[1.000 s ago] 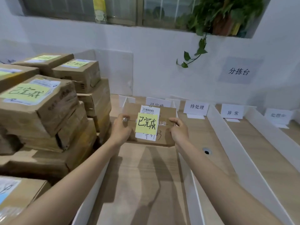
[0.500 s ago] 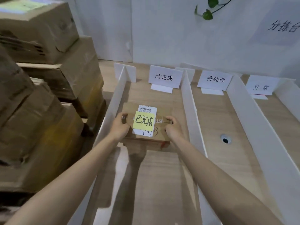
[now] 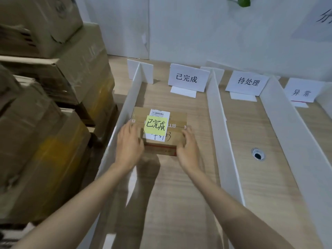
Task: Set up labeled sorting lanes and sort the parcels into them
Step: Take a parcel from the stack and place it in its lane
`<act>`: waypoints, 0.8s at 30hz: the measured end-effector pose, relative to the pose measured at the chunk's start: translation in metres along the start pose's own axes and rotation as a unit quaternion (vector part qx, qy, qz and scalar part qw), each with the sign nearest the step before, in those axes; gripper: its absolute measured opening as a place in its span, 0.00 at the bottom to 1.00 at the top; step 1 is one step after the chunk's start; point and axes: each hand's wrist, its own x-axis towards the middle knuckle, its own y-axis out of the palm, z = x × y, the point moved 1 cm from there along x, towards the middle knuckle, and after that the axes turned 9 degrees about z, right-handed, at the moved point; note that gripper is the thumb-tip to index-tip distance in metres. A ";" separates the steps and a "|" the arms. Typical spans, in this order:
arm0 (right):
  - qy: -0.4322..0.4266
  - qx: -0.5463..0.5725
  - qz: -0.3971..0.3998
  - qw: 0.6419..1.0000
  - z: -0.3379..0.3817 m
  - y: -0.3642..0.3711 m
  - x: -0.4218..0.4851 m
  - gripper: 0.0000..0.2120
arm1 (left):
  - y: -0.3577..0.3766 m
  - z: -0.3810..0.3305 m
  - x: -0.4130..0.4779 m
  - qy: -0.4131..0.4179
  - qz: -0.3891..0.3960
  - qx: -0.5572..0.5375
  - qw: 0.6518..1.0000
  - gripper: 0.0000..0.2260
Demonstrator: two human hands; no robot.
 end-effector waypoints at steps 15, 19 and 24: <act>-0.030 -0.395 0.208 0.894 0.023 0.012 0.042 0.38 | 0.010 0.005 0.048 -0.021 0.231 0.212 0.949 0.32; -0.018 -0.401 0.225 0.888 0.031 0.014 0.078 0.39 | 0.006 0.007 0.086 -0.016 0.252 0.222 0.942 0.31; -0.024 -0.401 0.234 0.886 0.035 0.012 0.113 0.40 | 0.009 0.014 0.122 -0.003 0.248 0.243 0.938 0.31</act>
